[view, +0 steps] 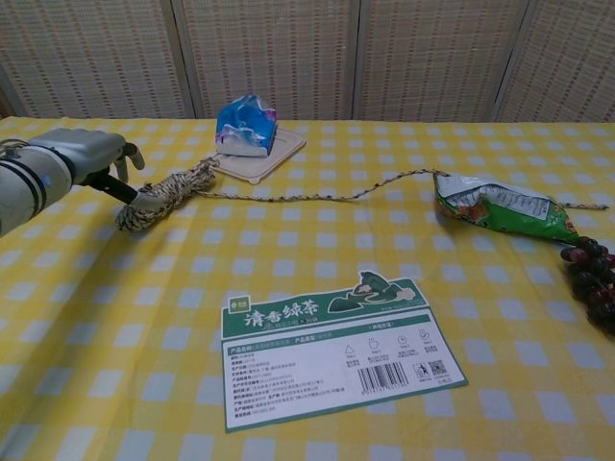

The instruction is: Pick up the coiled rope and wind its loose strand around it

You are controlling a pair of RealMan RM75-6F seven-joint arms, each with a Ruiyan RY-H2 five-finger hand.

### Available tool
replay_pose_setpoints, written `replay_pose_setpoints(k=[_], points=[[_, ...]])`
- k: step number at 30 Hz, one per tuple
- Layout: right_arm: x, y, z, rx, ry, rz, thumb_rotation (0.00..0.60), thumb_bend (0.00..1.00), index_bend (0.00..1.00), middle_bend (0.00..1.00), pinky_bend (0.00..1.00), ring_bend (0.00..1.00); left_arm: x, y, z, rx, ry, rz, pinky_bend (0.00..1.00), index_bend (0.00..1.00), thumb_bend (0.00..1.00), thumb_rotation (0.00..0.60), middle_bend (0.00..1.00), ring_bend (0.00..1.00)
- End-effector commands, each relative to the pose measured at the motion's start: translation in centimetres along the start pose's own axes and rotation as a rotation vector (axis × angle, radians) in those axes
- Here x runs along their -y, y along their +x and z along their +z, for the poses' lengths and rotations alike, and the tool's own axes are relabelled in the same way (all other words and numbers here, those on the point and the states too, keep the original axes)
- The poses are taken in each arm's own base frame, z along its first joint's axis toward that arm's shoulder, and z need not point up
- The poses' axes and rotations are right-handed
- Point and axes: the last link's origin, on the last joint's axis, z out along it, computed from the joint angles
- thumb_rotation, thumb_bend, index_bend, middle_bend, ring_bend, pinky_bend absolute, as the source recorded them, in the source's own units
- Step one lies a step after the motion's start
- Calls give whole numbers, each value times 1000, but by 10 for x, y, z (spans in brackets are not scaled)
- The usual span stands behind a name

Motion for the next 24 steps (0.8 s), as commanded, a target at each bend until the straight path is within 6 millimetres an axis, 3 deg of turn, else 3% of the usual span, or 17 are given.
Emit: replay_pose_setpoints(k=[1, 11, 24], points=[[-1, 0, 0, 0, -4, -1, 600, 334, 175, 234, 157, 134, -12, -3, 7, 25, 16, 26, 192, 261, 171, 260, 284, 238], [-5, -1, -1, 6, -15, -2, 600, 334, 175, 234, 157, 134, -25, -9, 18, 59, 48, 67, 192, 343, 171, 215, 300, 265], [-9, -1, -4, 10, -35, -4, 600, 334, 175, 234, 157, 134, -36, -16, 27, 50, 74, 78, 244, 475, 171, 208, 529, 454]])
